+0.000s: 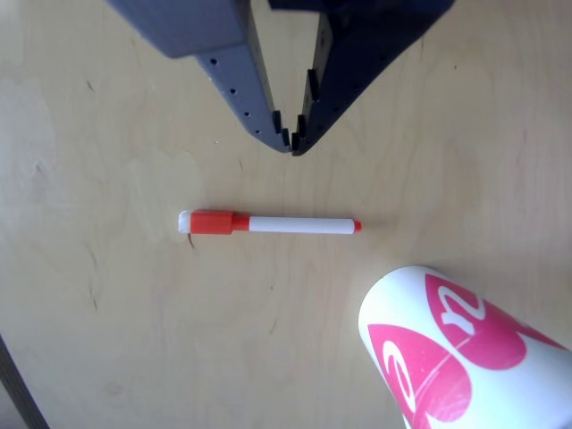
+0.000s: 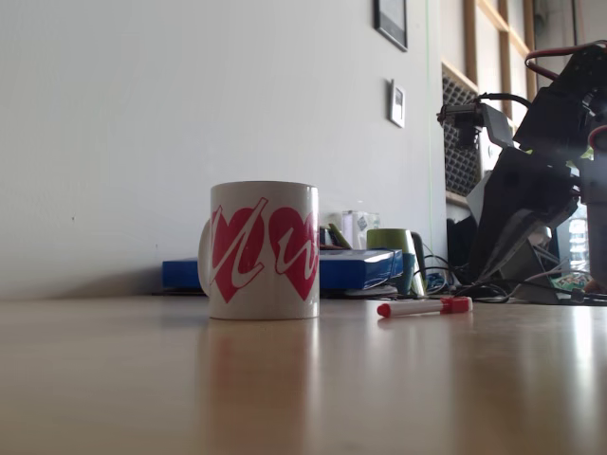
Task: Grab the pen and place it in the cup.
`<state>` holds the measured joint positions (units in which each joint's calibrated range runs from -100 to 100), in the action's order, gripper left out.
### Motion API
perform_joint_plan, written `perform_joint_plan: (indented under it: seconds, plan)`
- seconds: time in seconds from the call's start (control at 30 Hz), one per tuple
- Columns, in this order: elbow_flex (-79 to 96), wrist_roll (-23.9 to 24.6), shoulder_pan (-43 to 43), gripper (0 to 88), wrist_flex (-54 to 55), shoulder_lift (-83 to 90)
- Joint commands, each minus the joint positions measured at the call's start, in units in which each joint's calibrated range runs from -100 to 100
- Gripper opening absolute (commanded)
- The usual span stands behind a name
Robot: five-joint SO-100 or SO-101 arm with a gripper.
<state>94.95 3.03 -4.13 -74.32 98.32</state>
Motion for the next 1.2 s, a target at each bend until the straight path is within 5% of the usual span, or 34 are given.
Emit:
perform_joint_plan:
  seconds: [0.0,1.17]
  plan:
    - [-2.46,-0.35,0.25,1.0,-0.3,0.52]
    - [-2.46,-0.3,-0.08,1.0,-0.3,0.52]
